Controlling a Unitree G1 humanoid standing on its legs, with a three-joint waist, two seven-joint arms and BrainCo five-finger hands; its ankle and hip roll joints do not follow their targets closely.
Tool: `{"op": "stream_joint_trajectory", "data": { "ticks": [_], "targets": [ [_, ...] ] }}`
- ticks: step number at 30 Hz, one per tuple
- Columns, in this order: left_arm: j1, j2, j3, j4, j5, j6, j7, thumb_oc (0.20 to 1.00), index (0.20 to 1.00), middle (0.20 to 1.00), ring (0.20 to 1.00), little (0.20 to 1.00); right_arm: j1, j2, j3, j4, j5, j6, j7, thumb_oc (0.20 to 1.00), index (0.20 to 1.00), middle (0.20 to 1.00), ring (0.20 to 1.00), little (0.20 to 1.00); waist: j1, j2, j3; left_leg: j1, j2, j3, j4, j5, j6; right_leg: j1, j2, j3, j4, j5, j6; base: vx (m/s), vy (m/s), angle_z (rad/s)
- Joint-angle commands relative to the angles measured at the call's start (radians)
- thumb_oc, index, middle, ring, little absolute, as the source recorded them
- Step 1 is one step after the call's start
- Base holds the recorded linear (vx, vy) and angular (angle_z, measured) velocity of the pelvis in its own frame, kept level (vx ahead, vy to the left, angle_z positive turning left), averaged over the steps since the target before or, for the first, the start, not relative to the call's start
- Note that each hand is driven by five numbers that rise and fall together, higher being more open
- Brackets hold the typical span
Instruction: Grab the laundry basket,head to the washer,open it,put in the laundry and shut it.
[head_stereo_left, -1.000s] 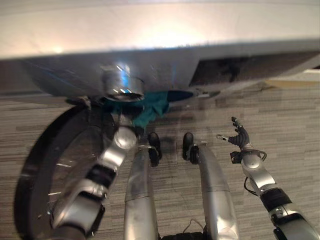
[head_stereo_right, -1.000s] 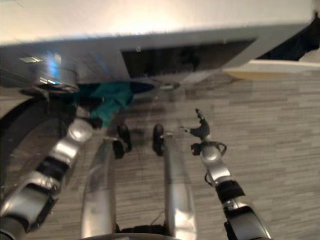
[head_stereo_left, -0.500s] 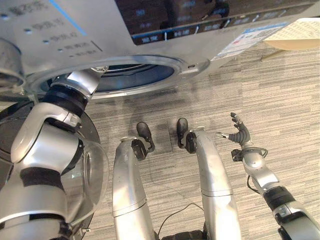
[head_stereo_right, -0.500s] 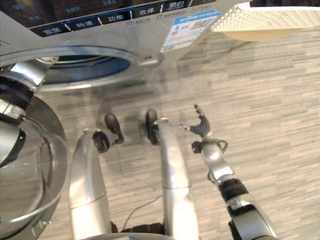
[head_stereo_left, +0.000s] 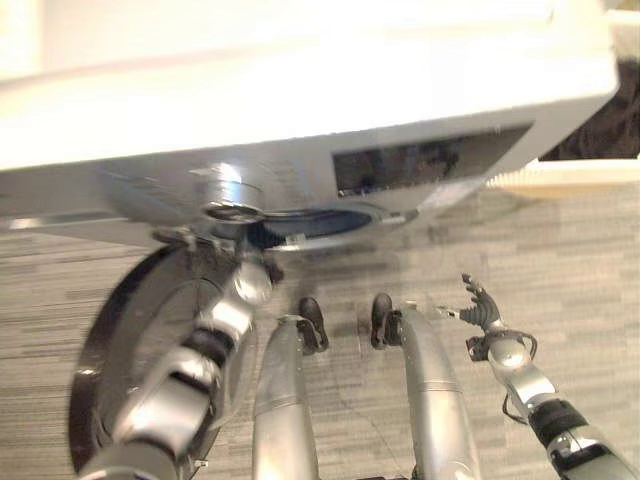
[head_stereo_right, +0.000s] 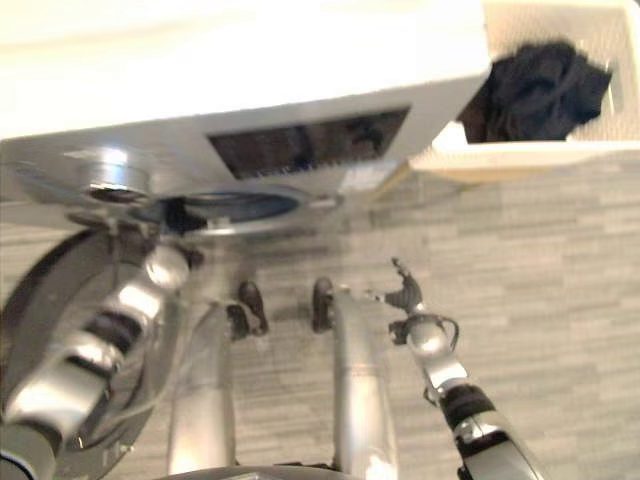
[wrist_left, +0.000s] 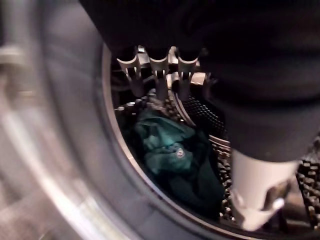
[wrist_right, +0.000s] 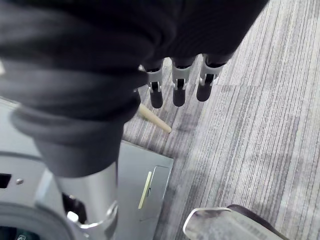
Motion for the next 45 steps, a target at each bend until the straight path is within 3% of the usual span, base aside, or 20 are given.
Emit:
{"op": "stream_joint_trajectory", "data": {
  "ticks": [1,6,10,12,13,17,19,22,27,28,30,33,35,37,40,43,45],
  "targets": [
    [-0.001,0.028,0.007,0.011,-0.065,-0.041,-0.048,1.0,1.0,1.0,1.0,1.0,0.054,-0.005,-0.018,-0.012,-0.012,0.004,0.021,1.0,1.0,1.0,1.0,1.0,-0.016,-0.008,-0.047,0.184,-0.003,-0.061,-0.175,0.016,-0.022,0.178,0.006,0.043,-0.32,0.11,0.104,0.16,-0.007,0.41],
    [0.259,-0.017,0.094,-0.055,-0.124,-0.055,-0.116,1.0,1.0,1.0,1.0,1.0,0.133,-0.009,-0.051,0.012,-0.059,0.019,0.061,1.0,1.0,1.0,1.0,1.0,0.011,-0.019,-0.066,0.489,-0.049,-0.048,-0.46,0.122,-0.035,0.493,0.017,0.018,-0.578,0.189,0.126,0.16,-0.027,0.23],
    [0.369,-0.036,0.129,-0.053,-0.126,-0.049,-0.147,1.0,1.0,1.0,1.0,1.0,0.183,-0.002,-0.074,0.028,-0.08,0.021,0.085,1.0,1.0,1.0,1.0,1.0,0.019,-0.021,-0.09,0.627,-0.056,-0.045,-0.582,0.155,-0.042,0.633,0.028,0.012,-0.703,0.217,0.141,0.16,-0.015,0.02],
    [0.447,-0.048,0.158,-0.032,-0.122,-0.042,-0.176,1.0,1.0,1.0,1.0,1.0,0.226,0.012,-0.107,0.051,-0.061,0.02,0.109,1.0,1.0,1.0,1.0,1.0,0.028,-0.021,-0.133,0.755,-0.084,-0.062,-0.682,0.169,-0.045,0.766,0.046,0.031,-0.836,0.247,0.156,0.23,0.029,-0.13],
    [0.447,-0.048,0.159,-0.032,-0.122,-0.041,-0.176,1.0,1.0,1.0,1.0,1.0,0.226,0.013,-0.107,0.051,-0.061,0.02,0.109,1.0,1.0,1.0,1.0,1.0,0.028,-0.022,-0.134,0.753,-0.084,-0.062,-0.685,0.172,-0.045,0.764,0.046,0.031,-0.839,0.25,0.156,0.2,0.055,-0.22],
    [0.467,-0.055,0.139,-0.011,-0.082,-0.043,-0.2,1.0,1.0,1.0,1.0,1.0,0.243,0.014,-0.126,0.085,-0.041,0.011,0.124,1.0,1.0,1.0,1.0,1.0,0.04,-0.022,-0.159,0.804,-0.153,-0.208,-0.727,0.166,-0.054,0.837,0.047,0.065,-0.921,0.278,0.165,0.08,0.069,-0.26],
    [0.46,-0.061,0.131,0.007,-0.075,-0.041,-0.207,1.0,1.0,1.0,1.0,1.0,0.239,0.013,-0.127,0.095,-0.04,0.01,0.127,1.0,1.0,1.0,1.0,1.0,0.038,-0.02,-0.17,0.821,-0.159,-0.229,-0.748,0.164,-0.053,0.847,0.048,0.08,-0.938,0.287,0.17,0.06,0.096,-0.24],
    [0.466,-0.065,0.109,0.036,-0.038,-0.04,-0.222,1.0,1.0,1.0,1.0,1.0,0.25,0.014,-0.127,0.118,-0.051,0.015,0.138,1.0,1.0,1.0,1.0,1.0,0.024,-0.016,-0.191,0.859,-0.164,-0.211,-0.786,0.162,-0.036,0.855,0.049,0.115,-0.953,0.317,0.187,0.04,0.131,-0.38],
    [0.432,-0.076,0.069,0.098,0.014,-0.039,-0.217,1.0,1.0,1.0,1.0,1.0,0.246,0.04,-0.12,0.15,-0.044,0.026,0.131,1.0,1.0,1.0,1.0,1.0,0.004,-0.017,-0.197,0.883,-0.16,-0.105,-0.824,0.159,-0.013,0.809,0.068,0.206,-0.937,0.345,0.214,-0.05,0.127,-0.94],
    [0.414,-0.078,0.056,0.104,0.028,-0.043,-0.205,1.0,1.0,1.0,1.0,1.0,0.241,0.047,-0.115,0.163,-0.051,0.029,0.121,1.0,1.0,1.0,1.0,1.0,-0.003,-0.017,-0.188,0.892,-0.154,-0.05,-0.833,0.155,-0.005,0.778,0.076,0.228,-0.921,0.358,0.235,-0.09,0.051,-1.16],
    [0.388,-0.077,0.041,0.097,0.03,-0.05,-0.195,1.0,1.0,1.0,1.0,1.0,0.23,0.048,-0.116,0.16,-0.056,0.026,0.109,1.0,1.0,1.0,1.0,1.0,0.008,-0.014,-0.181,0.889,-0.14,0.006,-0.838,0.156,-0.001,0.737,0.061,0.162,-0.904,0.362,0.24,-0.11,-0.004,-1.37],
    [0.356,-0.073,0.026,0.067,0.024,-0.053,-0.192,1.0,1.0,1.0,1.0,1.0,0.225,0.055,-0.117,0.134,-0.064,0.016,0.09,1.0,1.0,1.0,1.0,1.0,0.047,0.015,-0.173,0.911,-0.093,0.096,-0.853,0.15,-0.015,0.745,-0.045,-0.221,-0.831,0.287,0.228,-0.06,-0.054,-1.67],
    [0.353,-0.068,0.024,0.037,0.017,-0.052,-0.197,1.0,1.0,1.0,1.0,1.0,0.227,0.058,-0.119,0.124,-0.077,0.022,0.082,1.0,1.0,1.0,1.0,1.0,0.054,0.023,-0.177,0.926,-0.068,0.187,-0.868,0.159,-0.012,0.756,-0.109,-0.376,-0.746,0.272,0.22,-0.03,-0.053,-2.12],
    [0.356,-0.068,0.024,0.031,0.014,-0.047,-0.193,1.0,1.0,1.0,1.0,1.0,0.237,0.062,-0.123,0.121,-0.083,0.031,0.077,1.0,1.0,1.0,1.0,1.0,0.045,0.027,-0.187,0.958,-0.065,0.246,-0.895,0.153,-0.009,0.741,-0.134,-0.366,-0.666,0.265,0.235,0.06,-0.123,-1.65],
    [0.33,-0.089,0.011,0.038,-0.002,-0.052,-0.187,1.0,1.0,1.0,1.0,1.0,0.24,0.06,-0.132,0.115,-0.069,0.038,0.069,1.0,1.0,1.0,1.0,1.0,0.019,0.028,-0.196,0.955,-0.066,0.262,-0.832,0.125,-0.018,0.781,-0.083,-0.271,-0.795,0.263,0.242,0.14,-0.203,-0.98],
    [0.294,-0.127,-0.026,0.013,-0.018,-0.055,-0.184,1.0,1.0,1.0,1.0,1.0,0.25,0.041,-0.131,0.101,-0.051,0.034,0.059,1.0,1.0,1.0,1.0,1.0,0.003,0.039,-0.178,0.906,0.018,0.292,-0.628,0.094,-0.045,0.824,-0.033,-0.214,-0.884,0.258,0.215,0.15,-0.269,-0.75],
    [0.284,-0.143,-0.04,-0.01,-0.032,-0.058,-0.175,1.0,1.0,1.0,1.0,1.0,0.245,0.028,-0.119,0.106,-0.045,0.035,0.055,1.0,1.0,1.0,1.0,1.0,0.019,0.052,-0.15,0.862,0.051,0.223,-0.507,0.135,-0.068,0.857,0.007,-0.177,-0.922,0.245,0.184,0.11,-0.177,-0.53]
  ]
}}
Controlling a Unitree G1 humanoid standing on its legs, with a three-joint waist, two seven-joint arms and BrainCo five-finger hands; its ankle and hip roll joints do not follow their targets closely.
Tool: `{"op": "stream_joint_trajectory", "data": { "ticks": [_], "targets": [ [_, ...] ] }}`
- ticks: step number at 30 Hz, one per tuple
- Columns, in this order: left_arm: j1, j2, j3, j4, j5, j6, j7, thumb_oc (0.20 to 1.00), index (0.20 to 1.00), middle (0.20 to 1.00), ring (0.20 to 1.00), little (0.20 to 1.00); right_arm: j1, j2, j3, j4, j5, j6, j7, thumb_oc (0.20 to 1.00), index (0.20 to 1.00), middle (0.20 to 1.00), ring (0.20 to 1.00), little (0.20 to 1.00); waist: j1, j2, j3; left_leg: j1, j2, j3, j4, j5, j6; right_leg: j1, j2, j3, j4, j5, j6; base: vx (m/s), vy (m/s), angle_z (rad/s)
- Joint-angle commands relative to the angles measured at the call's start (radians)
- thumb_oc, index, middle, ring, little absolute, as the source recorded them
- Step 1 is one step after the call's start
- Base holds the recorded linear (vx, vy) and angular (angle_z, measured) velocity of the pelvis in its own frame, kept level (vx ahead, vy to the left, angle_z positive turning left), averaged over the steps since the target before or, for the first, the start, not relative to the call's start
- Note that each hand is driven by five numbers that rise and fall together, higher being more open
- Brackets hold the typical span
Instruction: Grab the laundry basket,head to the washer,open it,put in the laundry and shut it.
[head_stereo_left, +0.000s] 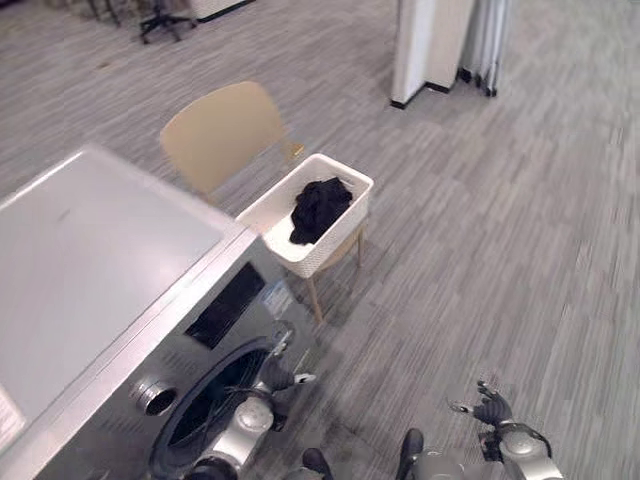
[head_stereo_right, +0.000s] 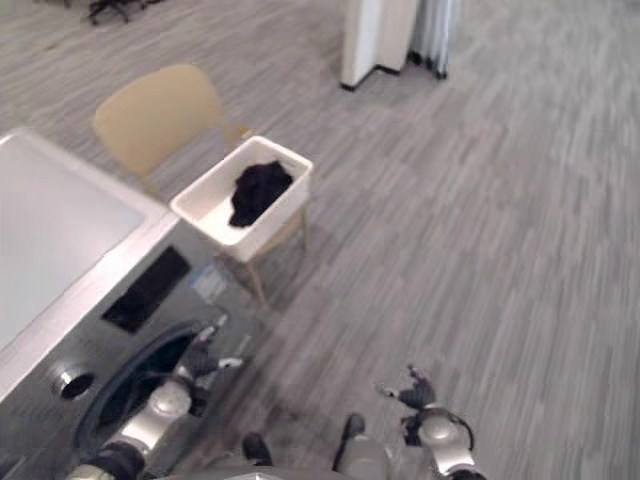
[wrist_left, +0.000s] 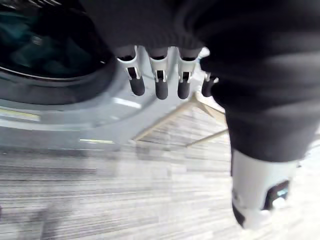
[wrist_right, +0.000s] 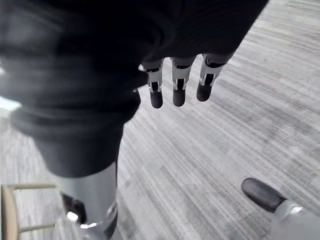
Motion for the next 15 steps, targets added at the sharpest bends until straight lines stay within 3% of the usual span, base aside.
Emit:
{"op": "stream_joint_trajectory", "data": {
  "ticks": [1,2,5,7,9,10,11,15],
  "targets": [
    [-0.047,-0.032,-0.024,-0.066,-0.016,-0.053,0.03,1.0,1.0,1.0,1.0,1.0,-0.05,-0.048,0.0,-0.033,0.01,-0.03,-0.021,1.0,1.0,1.0,1.0,1.0,0.037,0.007,0.067,-0.009,0.0,-0.178,0.193,-0.079,-0.022,0.069,0.047,0.063,-0.104,-0.035,0.047,0.1,-0.151,-0.78],
    [-0.05,-0.035,-0.036,-0.075,-0.015,-0.053,0.028,1.0,1.0,1.0,1.0,1.0,-0.046,-0.05,-0.003,-0.037,0.015,-0.032,-0.021,1.0,1.0,1.0,1.0,1.0,0.044,0.004,0.073,-0.041,-0.021,-0.225,0.2,-0.082,-0.027,0.082,0.049,0.073,-0.119,-0.037,0.043,0.05,-0.134,-0.93],
    [-0.046,-0.038,-0.044,-0.08,-0.006,-0.052,0.033,1.0,1.0,1.0,1.0,1.0,-0.036,-0.055,-0.007,-0.053,0.019,-0.036,-0.02,1.0,1.0,1.0,1.0,1.0,0.05,-0.011,0.077,-0.092,-0.058,-0.257,0.184,-0.08,-0.014,0.084,0.042,0.09,-0.14,-0.025,0.038,0.07,-0.055,-0.62],
    [-0.029,-0.047,-0.039,-0.074,0.0,-0.049,0.036,1.0,1.0,1.0,1.0,1.0,-0.035,-0.06,0.001,-0.049,0.01,-0.035,-0.021,1.0,1.0,1.0,1.0,1.0,0.072,-0.008,0.082,-0.122,-0.114,-0.313,0.132,-0.095,-0.007,0.1,0.055,0.13,-0.149,-0.032,0.04,0.17,0.015,-0.36],
    [-0.016,-0.051,-0.032,-0.058,0.007,-0.047,0.036,1.0,1.0,1.0,1.0,1.0,-0.042,-0.062,0.008,-0.038,0.007,-0.036,-0.021,1.0,1.0,1.0,1.0,1.0,0.091,-0.001,0.084,-0.146,-0.155,-0.357,0.052,-0.047,-0.01,0.121,0.074,0.158,-0.152,-0.039,0.04,0.26,0.004,-0.56],
    [-0.002,-0.051,-0.026,-0.042,0.014,-0.043,0.036,1.0,1.0,1.0,1.0,1.0,-0.04,-0.063,0.011,-0.035,0.005,-0.039,-0.021,1.0,1.0,1.0,1.0,1.0,0.109,0.01,0.089,-0.169,-0.184,-0.391,-0.023,0.012,-0.017,0.145,0.103,0.179,-0.153,-0.052,0.035,0.38,-0.011,-0.9],
    [0.011,-0.045,-0.023,-0.036,0.024,-0.041,0.031,1.0,1.0,1.0,1.0,1.0,-0.034,-0.067,0.006,-0.032,0.01,-0.041,-0.025,1.0,1.0,1.0,1.0,1.0,0.124,0.018,0.094,-0.2,-0.188,-0.377,-0.093,0.071,-0.028,0.177,0.129,0.19,-0.157,-0.074,0.032,0.39,-0.002,-0.68],
    [0.024,-0.035,-0.012,-0.038,0.029,-0.041,0.024,1.0,1.0,1.0,1.0,1.0,-0.02,-0.066,-0.006,-0.042,0.011,-0.043,-0.029,1.0,1.0,1.0,1.0,1.0,0.138,0.025,0.084,-0.207,-0.171,-0.315,-0.176,0.094,-0.017,0.219,0.157,0.191,-0.146,-0.119,0.028,0.21,0.031,-0.03]
  ]
}}
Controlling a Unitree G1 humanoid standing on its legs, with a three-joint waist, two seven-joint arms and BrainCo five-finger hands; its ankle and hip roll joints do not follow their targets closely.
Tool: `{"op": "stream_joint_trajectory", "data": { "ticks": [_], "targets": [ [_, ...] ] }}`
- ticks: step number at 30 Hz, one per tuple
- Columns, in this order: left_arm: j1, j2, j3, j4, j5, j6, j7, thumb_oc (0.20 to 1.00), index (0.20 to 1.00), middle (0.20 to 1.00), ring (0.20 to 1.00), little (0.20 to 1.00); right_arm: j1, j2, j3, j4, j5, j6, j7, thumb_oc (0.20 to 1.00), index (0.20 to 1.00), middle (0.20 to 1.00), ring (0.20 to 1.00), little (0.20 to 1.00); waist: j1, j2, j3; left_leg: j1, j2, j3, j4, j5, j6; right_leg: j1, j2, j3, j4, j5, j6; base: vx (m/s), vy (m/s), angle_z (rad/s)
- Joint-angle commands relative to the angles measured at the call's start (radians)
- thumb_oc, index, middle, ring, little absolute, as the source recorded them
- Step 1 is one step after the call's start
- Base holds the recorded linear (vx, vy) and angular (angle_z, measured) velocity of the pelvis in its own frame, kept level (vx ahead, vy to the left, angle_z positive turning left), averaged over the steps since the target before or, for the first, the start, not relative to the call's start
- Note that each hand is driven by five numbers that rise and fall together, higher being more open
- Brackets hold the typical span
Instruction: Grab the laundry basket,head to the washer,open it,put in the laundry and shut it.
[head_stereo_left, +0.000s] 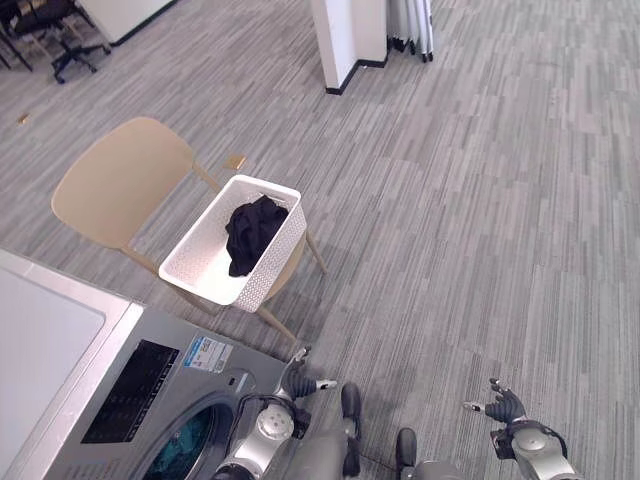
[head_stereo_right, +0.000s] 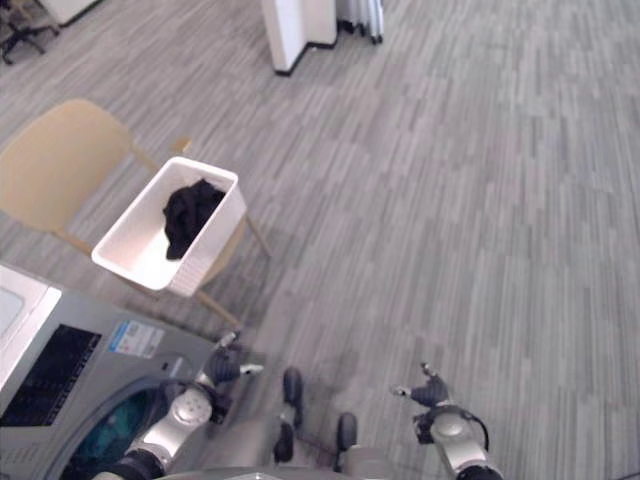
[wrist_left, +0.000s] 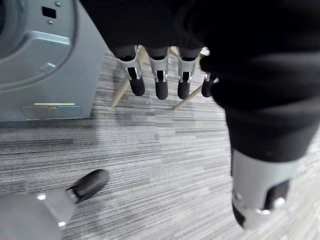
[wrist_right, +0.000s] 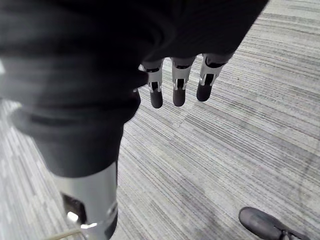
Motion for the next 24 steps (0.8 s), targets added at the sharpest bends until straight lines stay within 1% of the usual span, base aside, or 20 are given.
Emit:
{"op": "stream_joint_trajectory", "data": {
  "ticks": [1,2,4,6,8,9,10,11,12,13,14,15,16,18,19,20,21,22,23,24],
  "targets": [
    [-0.02,0.016,0.013,-0.058,0.026,-0.027,0.008,1.0,1.0,1.0,1.0,1.0,0.027,-0.02,-0.028,-0.078,0.004,-0.043,-0.016,1.0,1.0,1.0,1.0,1.0,0.039,0.01,-0.024,0.049,0.017,0.018,0.039,-0.041,0.023,0.015,0.001,-0.022,0.08,-0.122,0.115,0.38,0.087,-0.1],
    [-0.009,0.03,0.021,-0.053,0.026,-0.026,0.009,1.0,1.0,1.0,1.0,1.0,0.025,-0.006,-0.019,-0.069,-0.003,-0.043,-0.009,1.0,1.0,1.0,1.0,1.0,0.045,-0.014,-0.039,0.06,0.004,-0.013,0.077,-0.05,0.04,0.023,-0.011,-0.02,0.134,-0.144,0.118,0.35,0.083,-0.15],
    [-0.004,0.042,0.024,-0.052,0.026,-0.026,0.005,1.0,1.0,1.0,1.0,1.0,0.018,0.006,-0.013,-0.054,-0.003,-0.044,-0.004,1.0,1.0,1.0,1.0,1.0,0.054,-0.039,-0.055,0.078,0.004,-0.015,0.103,-0.071,0.053,0.028,-0.025,-0.022,0.182,-0.161,0.124,0.3,0.062,-0.19],
    [0.003,0.057,0.037,-0.056,0.022,-0.027,0.004,1.0,1.0,1.0,1.0,1.0,0.012,0.012,-0.004,-0.045,-0.009,-0.046,0.005,1.0,1.0,1.0,1.0,1.0,0.07,-0.063,-0.065,0.113,-0.014,-0.029,0.121,-0.11,0.075,0.026,-0.044,-0.034,0.262,-0.164,0.146,0.25,0.052,-0.14],
    [0.012,0.075,0.05,-0.069,0.013,-0.027,0.002,1.0,1.0,1.0,1.0,1.0,0.0,0.016,0.0,-0.038,-0.014,-0.046,0.014,1.0,1.0,1.0,1.0,1.0,0.08,-0.075,-0.068,0.143,-0.027,-0.05,0.134,-0.143,0.098,-0.021,-0.064,-0.038,0.397,-0.114,0.187,0.2,0.051,0.07],
    [0.012,0.083,0.056,-0.073,0.009,-0.029,0.003,1.0,1.0,1.0,1.0,1.0,-0.005,0.015,0.001,-0.036,-0.012,-0.047,0.016,1.0,1.0,1.0,1.0,1.0,0.081,-0.078,-0.068,0.153,-0.037,-0.064,0.141,-0.156,0.109,-0.045,-0.068,-0.031,0.458,-0.07,0.213,0.11,0.023,0.26],
    [0.012,0.083,0.056,-0.073,0.009,-0.029,0.003,1.0,1.0,1.0,1.0,1.0,-0.005,0.014,0.001,-0.036,-0.012,-0.047,0.016,1.0,1.0,1.0,1.0,1.0,0.082,-0.076,-0.072,0.149,-0.034,-0.064,0.141,-0.155,0.109,-0.048,-0.065,-0.03,0.455,-0.066,0.212,0.12,0.015,0.4],
    [0.014,0.088,0.062,-0.074,0.005,-0.029,0.008,1.0,1.0,1.0,1.0,1.0,-0.012,0.015,0.001,-0.036,-0.011,-0.048,0.018,1.0,1.0,1.0,1.0,1.0,0.082,-0.074,-0.07,0.166,-0.041,-0.084,0.14,-0.168,0.12,-0.081,-0.064,-0.015,0.514,-0.041,0.226,0.11,0.001,0.6],
    [0.013,0.093,0.066,-0.078,0.003,-0.03,0.012,1.0,1.0,1.0,1.0,1.0,-0.02,0.015,0.0,-0.034,-0.01,-0.048,0.018,1.0,1.0,1.0,1.0,1.0,0.082,-0.065,-0.069,0.183,-0.04,-0.103,0.135,-0.175,0.125,-0.118,-0.062,-0.005,0.549,-0.032,0.223,0.24,-0.014,0.76],
    [0.006,0.093,0.071,-0.078,-0.004,-0.031,0.017,1.0,1.0,1.0,1.0,1.0,-0.043,0.012,0.007,-0.033,-0.012,-0.048,0.02,1.0,1.0,1.0,1.0,1.0,0.072,-0.043,-0.064,0.213,-0.044,-0.149,0.119,-0.178,0.125,-0.186,-0.067,0.004,0.545,-0.067,0.195,0.24,-0.053,0.84],
    [-0.001,0.092,0.072,-0.073,-0.006,-0.033,0.021,1.0,1.0,1.0,1.0,1.0,-0.052,0.008,0.011,-0.033,-0.012,-0.05,0.019,1.0,1.0,1.0,1.0,1.0,0.067,-0.036,-0.057,0.226,-0.047,-0.176,0.114,-0.179,0.123,-0.205,-0.067,0.022,0.505,-0.093,0.177,0.23,-0.065,0.86],
    [-0.003,0.089,0.07,-0.074,-0.007,-0.034,0.021,1.0,1.0,1.0,1.0,1.0,-0.059,0.002,0.016,-0.036,-0.012,-0.051,0.02,1.0,1.0,1.0,1.0,1.0,0.061,-0.026,-0.059,0.226,-0.048,-0.195,0.113,-0.176,0.119,-0.226,-0.063,0.045,0.459,-0.095,0.161,0.15,-0.077,0.79],
    [-0.006,0.088,0.069,-0.07,-0.006,-0.034,0.021,1.0,1.0,1.0,1.0,1.0,-0.062,-0.002,0.02,-0.037,-0.011,-0.05,0.021,1.0,1.0,1.0,1.0,1.0,0.055,-0.022,-0.057,0.231,-0.052,-0.213,0.11,-0.176,0.117,-0.245,-0.057,0.073,0.429,-0.091,0.158,0.16,-0.095,1.26],
    [-0.015,0.08,0.067,-0.06,-0.006,-0.037,0.022,1.0,1.0,1.0,1.0,1.0,-0.069,-0.014,0.028,-0.042,-0.01,-0.046,0.02,1.0,1.0,1.0,1.0,1.0,0.034,-0.01,-0.047,0.243,-0.066,-0.28,0.107,-0.18,0.107,-0.301,-0.04,0.181,0.353,-0.058,0.159,0.15,-0.143,1.18],
    [-0.025,0.084,0.07,-0.02,0.021,-0.013,0.028,1.0,1.0,1.0,1.0,1.0,-0.084,-0.033,0.036,-0.028,-0.027,-0.041,0.003,1.0,1.0,1.0,1.0,1.0,0.034,-0.015,-0.039,0.247,-0.077,-0.306,0.11,-0.181,0.101,-0.293,-0.04,0.218,0.307,-0.044,0.158,0.09,-0.115,0.66],
    [-0.025,0.084,0.07,-0.02,0.021,-0.013,0.028,1.0,1.0,1.0,1.0,1.0,-0.084,-0.033,0.036,-0.027,-0.027,-0.041,0.003,1.0,1.0,1.0,1.0,1.0,0.033,-0.015,-0.04,0.245,-0.076,-0.307,0.109,-0.18,0.101,-0.293,-0.04,0.218,0.304,-0.041,0.158,0.1,-0.17,0.95],
    [-0.02,0.08,0.063,-0.022,0.009,-0.031,0.036,1.0,1.0,1.0,1.0,1.0,-0.072,-0.029,0.031,-0.022,-0.023,-0.042,0.011,1.0,1.0,1.0,1.0,1.0,0.029,-0.017,-0.043,0.244,-0.082,-0.343,0.123,-0.186,0.09,-0.305,-0.025,0.251,0.327,-0.038,0.156,0.1,-0.168,1.45],
    [-0.018,0.071,0.059,-0.026,0.003,-0.039,0.031,1.0,1.0,1.0,1.0,1.0,-0.061,-0.026,0.033,-0.028,-0.025,-0.043,0.023,1.0,1.0,1.0,1.0,1.0,0.034,-0.025,-0.053,0.25,-0.086,-0.359,0.125,-0.202,0.081,-0.274,-0.043,0.237,0.287,-0.035,0.154,0.18,-0.352,1.67],
    [-0.012,0.057,0.057,-0.024,-0.011,-0.042,0.021,1.0,1.0,1.0,1.0,1.0,-0.062,-0.02,0.038,-0.024,-0.018,-0.05,0.027,1.0,1.0,1.0,1.0,1.0,0.04,-0.034,-0.059,0.239,-0.083,-0.37,0.152,-0.206,0.06,-0.238,-0.058,0.197,0.226,-0.017,0.145,0.15,-0.262,1.44],
    [-0.012,0.057,0.057,-0.024,-0.011,-0.042,0.021,1.0,1.0,1.0,1.0,1.0,-0.062,-0.02,0.038,-0.023,-0.018,-0.05,0.027,1.0,1.0,1.0,1.0,1.0,0.038,-0.034,-0.059,0.239,-0.083,-0.372,0.154,-0.206,0.06,-0.237,-0.058,0.195,0.225,-0.017,0.145,0.1,-0.291,1.12]
  ]
}}
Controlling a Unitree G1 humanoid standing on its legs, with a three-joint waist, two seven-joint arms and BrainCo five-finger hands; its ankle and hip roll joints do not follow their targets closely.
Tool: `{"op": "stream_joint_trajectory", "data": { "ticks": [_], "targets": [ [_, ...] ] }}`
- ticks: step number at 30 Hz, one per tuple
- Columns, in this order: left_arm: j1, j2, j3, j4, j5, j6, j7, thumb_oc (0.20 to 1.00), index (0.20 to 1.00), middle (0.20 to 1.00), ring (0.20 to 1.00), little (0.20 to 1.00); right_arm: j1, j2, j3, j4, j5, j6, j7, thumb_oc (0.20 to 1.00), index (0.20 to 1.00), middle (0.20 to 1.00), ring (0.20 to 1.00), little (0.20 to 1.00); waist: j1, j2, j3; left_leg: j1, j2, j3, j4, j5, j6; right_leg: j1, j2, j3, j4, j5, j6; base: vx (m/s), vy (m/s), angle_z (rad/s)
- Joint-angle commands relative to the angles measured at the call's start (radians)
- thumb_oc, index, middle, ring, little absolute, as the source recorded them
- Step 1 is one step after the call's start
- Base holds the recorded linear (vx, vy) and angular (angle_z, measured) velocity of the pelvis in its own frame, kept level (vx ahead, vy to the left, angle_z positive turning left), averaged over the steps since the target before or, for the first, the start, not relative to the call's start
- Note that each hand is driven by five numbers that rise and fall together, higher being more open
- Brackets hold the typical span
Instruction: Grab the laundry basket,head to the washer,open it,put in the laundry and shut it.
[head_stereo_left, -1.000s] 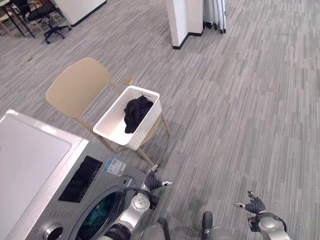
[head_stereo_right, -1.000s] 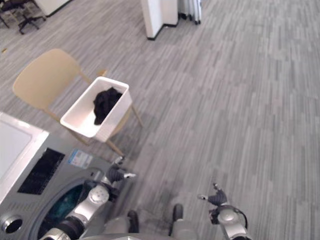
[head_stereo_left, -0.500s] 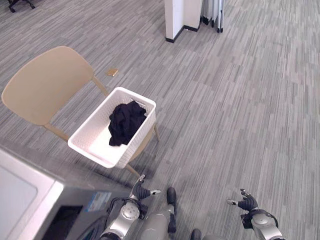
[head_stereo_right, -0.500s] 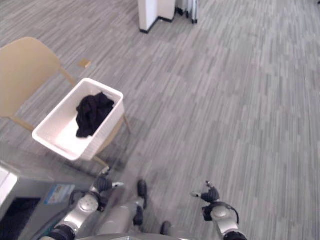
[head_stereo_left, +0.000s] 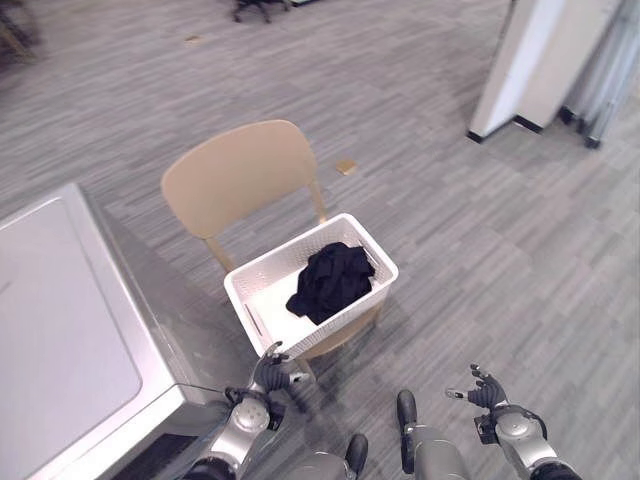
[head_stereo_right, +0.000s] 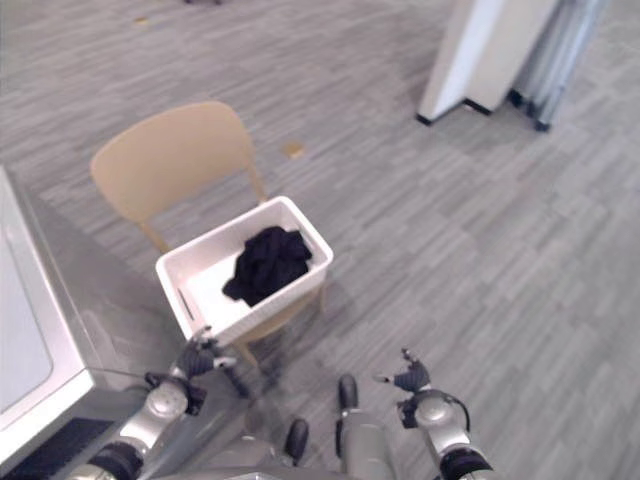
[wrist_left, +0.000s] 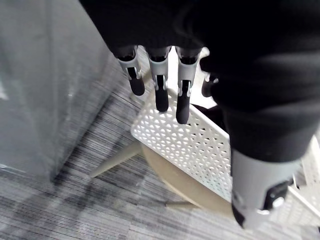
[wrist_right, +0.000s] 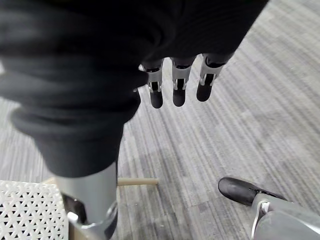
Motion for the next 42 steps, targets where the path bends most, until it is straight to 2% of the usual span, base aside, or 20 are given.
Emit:
{"op": "stream_joint_trajectory", "data": {
  "ticks": [1,2,4,5,6,9,11,14,19,22,23,24,25,26,28,30,31,35,36,42],
  "targets": [
    [-0.03,-0.02,0.002,-0.05,-0.023,-0.039,0.005,1.0,1.0,1.0,1.0,1.0,-0.014,-0.06,-0.01,-0.034,-0.005,-0.033,0.003,1.0,1.0,1.0,1.0,1.0,-0.003,-0.001,-0.002,-0.131,0.069,0.1,0.11,-0.051,-0.081,0.127,-0.003,-0.063,-0.074,-0.027,0.033,0.05,-0.225,0.96],
    [-0.018,-0.024,0.018,-0.046,-0.04,-0.036,0.0,1.0,1.0,1.0,1.0,1.0,-0.01,-0.062,-0.014,-0.028,-0.003,-0.036,0.001,1.0,1.0,1.0,1.0,1.0,0.0,-0.003,-0.008,-0.147,0.087,0.125,0.106,-0.047,-0.089,0.16,-0.017,-0.118,-0.124,-0.022,0.031,0.06,-0.272,1.43],
    [-0.002,-0.023,0.038,-0.04,-0.047,-0.031,0.003,1.0,1.0,1.0,1.0,1.0,0.002,-0.063,-0.028,-0.029,0.002,-0.033,-0.002,1.0,1.0,1.0,1.0,1.0,-0.007,-0.003,-0.004,-0.158,0.113,0.185,0.104,-0.036,-0.088,0.198,-0.025,-0.174,-0.156,-0.024,0.025,0.08,-0.184,1.26],
    [0.002,-0.023,0.041,-0.039,-0.048,-0.03,0.005,1.0,1.0,1.0,1.0,1.0,0.006,-0.063,-0.032,-0.032,0.001,-0.034,-0.005,1.0,1.0,1.0,1.0,1.0,-0.009,-0.003,-0.003,-0.161,0.121,0.22,0.102,-0.033,-0.086,0.207,-0.029,-0.193,-0.162,-0.026,0.024,0.06,-0.088,0.62],
    [0.002,-0.023,0.041,-0.039,-0.048,-0.03,0.005,1.0,1.0,1.0,1.0,1.0,0.007,-0.063,-0.032,-0.032,0.001,-0.034,-0.005,1.0,1.0,1.0,1.0,1.0,-0.01,-0.003,-0.002,-0.161,0.121,0.219,0.103,-0.033,-0.086,0.208,-0.029,-0.194,-0.162,-0.026,0.024,0.04,-0.049,0.81],
    [0.004,-0.02,0.049,-0.043,-0.044,-0.026,0.006,1.0,1.0,1.0,1.0,1.0,0.02,-0.063,-0.046,-0.04,0.004,-0.03,-0.017,1.0,1.0,1.0,1.0,1.0,-0.029,-0.002,-0.005,-0.167,0.154,0.366,0.089,-0.028,-0.075,0.231,-0.038,-0.263,-0.195,-0.032,0.026,0.04,-0.038,0.64],
    [-0.008,-0.015,0.051,-0.045,-0.043,-0.023,0.009,1.0,1.0,1.0,1.0,1.0,0.024,-0.062,-0.06,-0.047,0.01,-0.029,-0.034,1.0,1.0,1.0,1.0,1.0,-0.047,0.002,-0.009,-0.188,0.17,0.477,0.058,0.002,-0.074,0.24,-0.045,-0.33,-0.218,-0.03,0.028,0.07,0.024,0.92],
    [-0.002,-0.011,0.066,-0.05,-0.045,-0.022,0.006,1.0,1.0,1.0,1.0,1.0,0.018,-0.059,-0.062,-0.048,0.008,-0.025,-0.037,1.0,1.0,1.0,1.0,1.0,-0.055,0.002,-0.011,-0.189,0.181,0.553,0.031,0.01,-0.075,0.257,-0.046,-0.384,-0.218,-0.038,0.031,0.15,0.077,0.83],
    [0.031,-0.003,0.099,-0.039,-0.052,-0.017,0.007,1.0,1.0,1.0,1.0,1.0,0.004,-0.046,-0.04,-0.051,-0.024,-0.021,-0.029,1.0,1.0,1.0,1.0,1.0,-0.042,-0.023,-0.025,-0.182,0.17,0.529,0.037,-0.008,-0.057,0.271,-0.062,-0.39,-0.171,-0.065,0.039,0.16,0.09,0.15],
    [0.045,0.021,0.131,-0.031,-0.061,-0.016,0.01,1.0,1.0,1.0,1.0,1.0,-0.01,-0.053,-0.019,-0.103,-0.059,-0.017,-0.02,1.0,1.0,1.0,1.0,1.0,-0.02,-0.039,-0.021,-0.166,0.153,0.51,0.038,-0.037,-0.022,0.216,-0.085,-0.356,0.011,-0.098,0.054,0.17,0.124,-0.1],
    [0.045,0.021,0.131,-0.031,-0.061,-0.016,0.01,1.0,1.0,1.0,1.0,1.0,-0.01,-0.053,-0.019,-0.103,-0.059,-0.017,-0.02,1.0,1.0,1.0,1.0,1.0,-0.02,-0.039,-0.021,-0.166,0.153,0.51,0.038,-0.037,-0.022,0.215,-0.085,-0.356,0.011,-0.098,0.054,0.08,0.072,-0.07],
    [0.042,0.031,0.135,-0.03,-0.057,-0.017,0.013,1.0,1.0,1.0,1.0,1.0,-0.016,-0.065,-0.015,-0.139,-0.082,-0.018,-0.024,1.0,1.0,1.0,1.0,1.0,-0.023,-0.037,-0.008,-0.161,0.15,0.486,0.047,-0.048,-0.012,0.156,-0.079,-0.315,0.125,-0.098,0.072,0.11,0.035,0.13],
    [0.04,0.035,0.137,-0.031,-0.05,-0.021,0.019,1.0,1.0,1.0,1.0,1.0,-0.016,-0.083,-0.015,-0.183,-0.109,-0.021,-0.029,1.0,1.0,1.0,1.0,1.0,-0.033,-0.033,-0.001,-0.147,0.145,0.457,0.044,-0.052,-0.009,0.12,-0.056,-0.247,0.166,-0.096,0.076,0.11,0.033,0.26],
    [0.04,0.035,0.137,-0.031,-0.05,-0.021,0.019,1.0,1.0,1.0,1.0,1.0,-0.016,-0.083,-0.015,-0.183,-0.109,-0.021,-0.029,1.0,1.0,1.0,1.0,1.0,-0.032,-0.032,-0.003,-0.15,0.147,0.457,0.044,-0.05,-0.01,0.117,-0.054,-0.246,0.163,-0.092,0.076,0.13,-0.034,0.68],
    [0.043,0.033,0.137,-0.034,-0.043,-0.027,0.026,1.0,1.0,1.0,1.0,1.0,-0.014,-0.124,-0.016,-0.293,-0.149,-0.027,-0.03,1.0,1.0,1.0,1.0,1.0,-0.05,-0.031,0.008,-0.13,0.141,0.412,0.033,-0.048,-0.016,0.091,-0.031,-0.154,0.108,-0.086,0.06,0.11,-0.093,0.72],
    [0.039,0.034,0.137,-0.02,-0.036,-0.02,0.028,1.0,1.0,1.0,1.0,1.0,-0.025,-0.141,-0.003,-0.305,-0.167,-0.023,-0.029,1.0,1.0,1.0,1.0,1.0,-0.052,-0.034,0.012,-0.13,0.144,0.403,0.03,-0.044,-0.021,0.082,-0.029,-0.135,0.074,-0.073,0.054,0.05,-0.107,0.43],
    [0.045,0.04,0.132,-0.027,-0.026,-0.029,0.027,1.0,1.0,1.0,1.0,1.0,-0.023,-0.173,0.015,-0.389,-0.203,-0.03,-0.006,1.0,1.0,1.0,1.0,1.0,-0.046,-0.053,0.013,-0.138,0.136,0.377,0.05,-0.048,-0.027,0.103,-0.036,-0.118,0.024,-0.066,0.053,0.0,-0.103,0.4],
    [0.067,0.038,0.137,-0.023,-0.018,-0.032,0.016,1.0,1.0,1.0,1.0,1.0,-0.058,-0.216,0.068,-0.458,-0.253,-0.044,0.023,1.0,1.0,1.0,1.0,1.0,-0.022,-0.067,0.0,-0.147,0.142,0.364,0.051,-0.043,-0.04,0.131,-0.036,-0.149,-0.03,-0.064,0.045,0.02,-0.175,0.51],
    [0.071,0.042,0.135,-0.02,-0.02,-0.032,0.006,1.0,1.0,1.0,1.0,1.0,-0.105,-0.252,0.112,-0.478,-0.292,-0.049,0.036,1.0,1.0,1.0,1.0,1.0,-0.003,-0.07,0.0,-0.162,0.148,0.349,0.045,-0.028,-0.053,0.136,-0.028,-0.162,-0.051,-0.059,0.04,-0.01,-0.113,0.0],
    [0.065,0.056,0.113,-0.005,-0.01,-0.042,0.003,1.0,1.0,1.0,1.0,1.0,-0.262,-0.356,0.246,-0.461,-0.423,-0.053,0.028,1.0,1.0,1.0,1.0,1.0,0.039,-0.06,0.029,-0.217,0.151,0.273,0.021,0.022,-0.081,0.122,-0.029,-0.255,-0.074,-0.068,0.023,-0.04,-0.121,0.38]
  ]
}}
